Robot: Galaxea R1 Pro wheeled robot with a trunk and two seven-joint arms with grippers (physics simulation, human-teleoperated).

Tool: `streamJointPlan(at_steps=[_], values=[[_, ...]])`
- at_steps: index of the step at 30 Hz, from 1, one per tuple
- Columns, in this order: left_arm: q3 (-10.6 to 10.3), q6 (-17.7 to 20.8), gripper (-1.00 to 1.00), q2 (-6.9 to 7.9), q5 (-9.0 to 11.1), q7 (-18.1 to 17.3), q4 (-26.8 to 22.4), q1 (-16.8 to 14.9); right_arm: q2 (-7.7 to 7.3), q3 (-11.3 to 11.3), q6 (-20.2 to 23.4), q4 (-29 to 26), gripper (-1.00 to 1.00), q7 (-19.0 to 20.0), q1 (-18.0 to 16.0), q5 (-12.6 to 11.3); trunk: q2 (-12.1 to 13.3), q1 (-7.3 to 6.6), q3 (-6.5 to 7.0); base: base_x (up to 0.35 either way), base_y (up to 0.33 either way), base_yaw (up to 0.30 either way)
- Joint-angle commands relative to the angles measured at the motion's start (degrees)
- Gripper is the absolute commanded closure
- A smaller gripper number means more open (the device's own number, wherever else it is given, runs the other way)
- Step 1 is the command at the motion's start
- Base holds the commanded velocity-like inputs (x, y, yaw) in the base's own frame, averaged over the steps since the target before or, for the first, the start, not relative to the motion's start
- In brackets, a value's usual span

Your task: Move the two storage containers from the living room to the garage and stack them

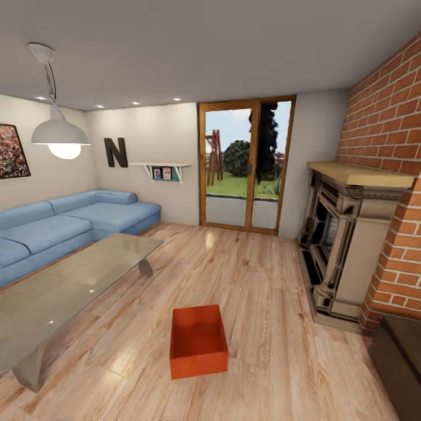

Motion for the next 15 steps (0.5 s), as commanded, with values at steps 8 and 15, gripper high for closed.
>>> streamJointPlan(at_steps=[8, 15], values=[[-0.5, 0.0, -1.00, -0.01, 0.4, 0.2, 0.0, 0.0, -0.07, 0.4, -0.2, 0.2, -1.00, 0.7, -0.1, -0.7, -0.1, 0.01, -0.09, 0.009, 0.000, 0.178], [-0.5, 0.0, -1.00, -0.01, 0.5, 0.2, 0.0, 0.0, -0.16, 0.6, -0.1, 0.2, -1.00, 0.9, -0.1, -0.3, -0.1, 0.01, -0.09, 0.252, 0.000, 0.012]])
